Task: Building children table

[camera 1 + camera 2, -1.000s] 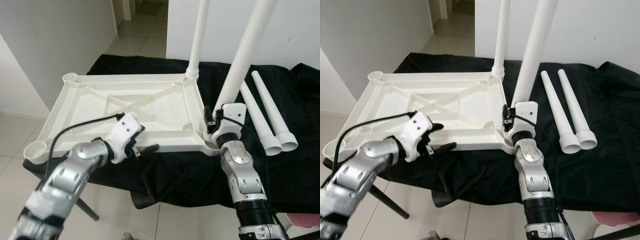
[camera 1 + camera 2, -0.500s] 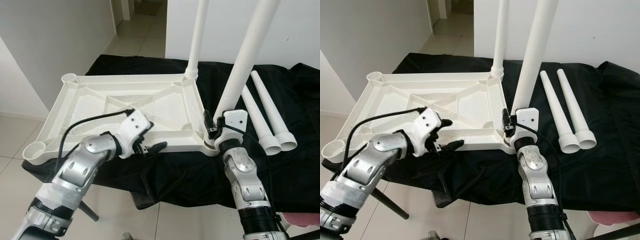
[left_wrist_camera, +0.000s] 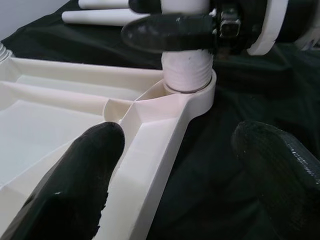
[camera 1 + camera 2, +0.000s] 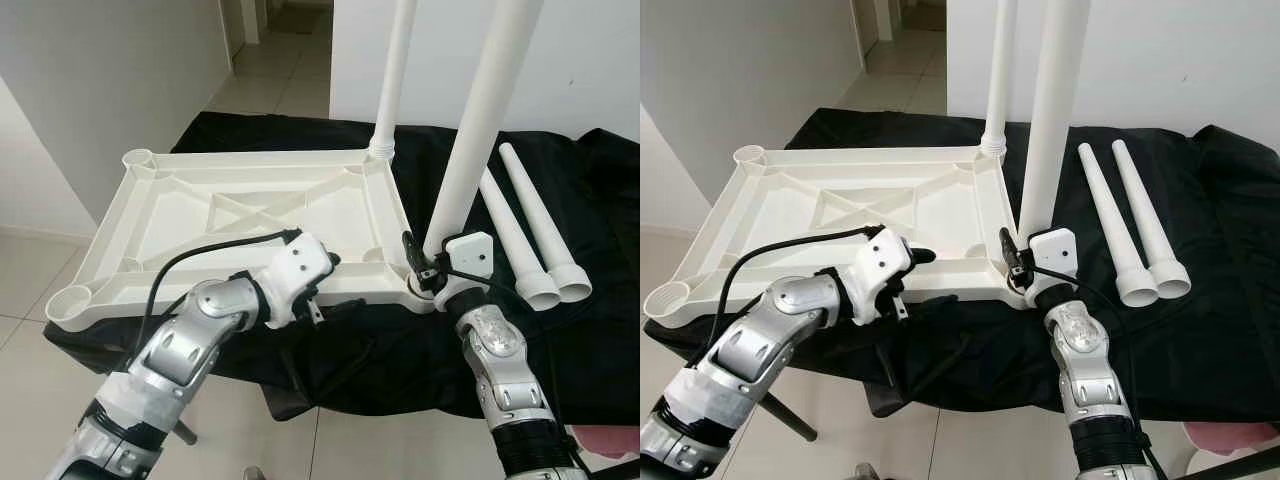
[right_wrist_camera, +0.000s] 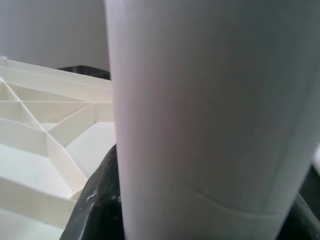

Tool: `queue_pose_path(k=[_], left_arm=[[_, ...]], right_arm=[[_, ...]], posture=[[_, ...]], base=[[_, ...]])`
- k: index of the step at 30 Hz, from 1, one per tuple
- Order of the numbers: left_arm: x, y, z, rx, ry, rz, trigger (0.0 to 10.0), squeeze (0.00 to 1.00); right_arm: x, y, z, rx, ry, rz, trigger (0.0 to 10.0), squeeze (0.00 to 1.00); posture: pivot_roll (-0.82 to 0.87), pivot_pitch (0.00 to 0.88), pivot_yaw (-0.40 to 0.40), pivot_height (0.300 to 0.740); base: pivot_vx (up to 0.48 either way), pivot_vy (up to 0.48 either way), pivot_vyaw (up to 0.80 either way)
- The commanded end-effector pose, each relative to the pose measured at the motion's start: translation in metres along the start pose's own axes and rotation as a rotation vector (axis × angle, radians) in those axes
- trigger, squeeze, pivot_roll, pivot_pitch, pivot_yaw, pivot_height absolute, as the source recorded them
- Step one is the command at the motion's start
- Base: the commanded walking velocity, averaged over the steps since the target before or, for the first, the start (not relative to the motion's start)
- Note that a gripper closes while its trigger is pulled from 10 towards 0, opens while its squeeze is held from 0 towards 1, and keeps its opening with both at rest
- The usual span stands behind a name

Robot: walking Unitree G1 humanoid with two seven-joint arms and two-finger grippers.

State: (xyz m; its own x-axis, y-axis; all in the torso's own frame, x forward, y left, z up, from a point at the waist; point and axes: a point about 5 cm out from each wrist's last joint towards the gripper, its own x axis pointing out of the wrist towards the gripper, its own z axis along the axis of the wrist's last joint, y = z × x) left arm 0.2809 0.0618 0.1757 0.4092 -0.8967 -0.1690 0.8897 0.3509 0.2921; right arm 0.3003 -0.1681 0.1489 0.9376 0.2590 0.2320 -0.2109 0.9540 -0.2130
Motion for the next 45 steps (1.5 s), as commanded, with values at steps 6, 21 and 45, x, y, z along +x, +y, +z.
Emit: queue_pose_path(k=[6, 21, 45], left_arm=[[0.002, -0.012, 0.003, 0.003, -0.012, -0.111, 10.0, 0.0], [0.001, -0.013, 0.006, 0.011, -0.016, -0.097, 10.0, 0.0], [0.0, -0.016, 0.006, 0.01, -0.018, -0.092, 10.0, 0.0]], right_arm=[[-0.005, 0.006, -0.019, 0.085, 0.065, 0.064, 10.0, 0.0], [-0.001, 0.002, -0.042, 0.177, 0.248, 0.055, 10.0, 0.0], [0.001, 0.035, -0.027, 0.249, 0.268, -0.477, 10.0, 0.0]], posture=[[-0.07, 0.066, 0.059, 0.74], [-0.05, 0.075, 0.049, 0.74], [-0.04, 0.063, 0.011, 0.74]], base=[[0.0, 0.0, 0.0], [0.0, 0.0, 0.0], [0.0, 0.0, 0.0]])
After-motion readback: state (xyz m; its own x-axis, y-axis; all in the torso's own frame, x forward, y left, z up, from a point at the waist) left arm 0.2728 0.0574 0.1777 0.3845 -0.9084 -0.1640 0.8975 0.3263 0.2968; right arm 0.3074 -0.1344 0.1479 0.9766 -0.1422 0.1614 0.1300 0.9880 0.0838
